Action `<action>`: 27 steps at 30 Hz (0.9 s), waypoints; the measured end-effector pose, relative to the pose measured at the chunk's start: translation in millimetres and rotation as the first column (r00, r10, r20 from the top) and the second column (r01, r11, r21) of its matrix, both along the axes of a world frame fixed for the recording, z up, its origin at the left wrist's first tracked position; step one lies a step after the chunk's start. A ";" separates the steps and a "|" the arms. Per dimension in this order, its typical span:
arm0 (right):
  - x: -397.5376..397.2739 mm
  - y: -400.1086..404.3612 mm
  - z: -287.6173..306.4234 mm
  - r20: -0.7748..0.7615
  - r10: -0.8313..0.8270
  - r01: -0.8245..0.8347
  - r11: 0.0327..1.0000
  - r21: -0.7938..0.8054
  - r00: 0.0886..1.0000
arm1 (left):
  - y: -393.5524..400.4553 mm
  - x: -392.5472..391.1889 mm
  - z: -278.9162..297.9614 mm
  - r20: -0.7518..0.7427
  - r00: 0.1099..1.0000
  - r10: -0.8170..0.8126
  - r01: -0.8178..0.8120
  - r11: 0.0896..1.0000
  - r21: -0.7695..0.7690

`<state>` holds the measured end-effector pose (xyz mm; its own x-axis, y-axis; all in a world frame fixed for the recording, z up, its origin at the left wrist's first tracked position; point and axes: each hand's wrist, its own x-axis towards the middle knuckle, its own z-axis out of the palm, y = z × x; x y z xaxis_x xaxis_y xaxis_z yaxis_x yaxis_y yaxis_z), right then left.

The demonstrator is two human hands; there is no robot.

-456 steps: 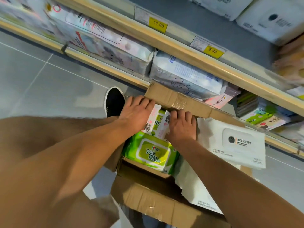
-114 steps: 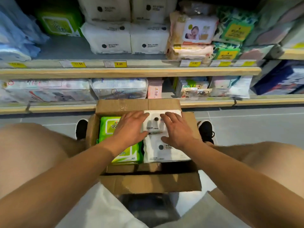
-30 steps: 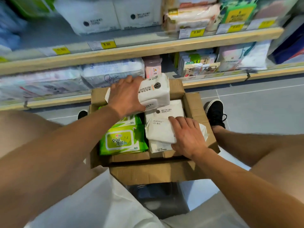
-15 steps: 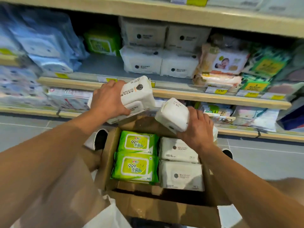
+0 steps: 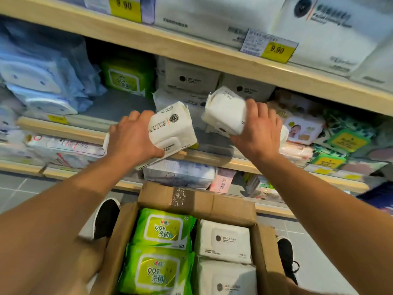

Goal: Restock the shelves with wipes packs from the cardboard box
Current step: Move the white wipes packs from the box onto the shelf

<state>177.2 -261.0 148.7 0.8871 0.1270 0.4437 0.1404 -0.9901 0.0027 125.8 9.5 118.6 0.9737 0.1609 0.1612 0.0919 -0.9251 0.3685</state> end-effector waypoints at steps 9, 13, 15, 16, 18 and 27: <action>86.4 11.2 8.1 -0.061 0.010 -0.020 0.985 -0.172 0.998 | 4.9 28.0 -4.1 0.042 0.999 0.022 -0.023 1.000 0.020; 109.9 -0.7 -1.5 -0.131 -0.172 0.155 0.980 -0.128 0.976 | 3.2 31.6 -5.4 0.071 0.997 0.025 -0.027 0.999 0.031; 106.5 -3.7 -8.5 -0.090 -0.142 0.131 0.985 -0.116 0.986 | 1.8 32.8 -4.7 0.095 0.995 0.016 -0.021 0.998 0.052; 103.9 -4.3 -11.6 -0.081 -0.132 0.123 0.986 -0.114 0.988 | 0.7 33.7 -3.6 0.115 0.993 0.011 -0.019 0.998 0.066; 96.3 -1.1 -15.7 -0.101 -0.122 0.114 0.990 -0.081 0.987 | -0.6 36.7 0.8 0.181 0.984 0.001 -0.018 0.995 0.096; 58.6 3.2 -30.1 -0.166 -0.112 0.093 0.988 -0.122 0.980 | -21.3 94.9 48.8 0.147 0.978 0.145 -0.187 0.925 0.331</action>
<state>235.8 -257.9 118.7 0.9599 0.0722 0.2711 0.0464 -0.9939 0.1001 220.6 -11.8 167.5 0.9084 0.2336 0.3468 0.2303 -0.9718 0.0513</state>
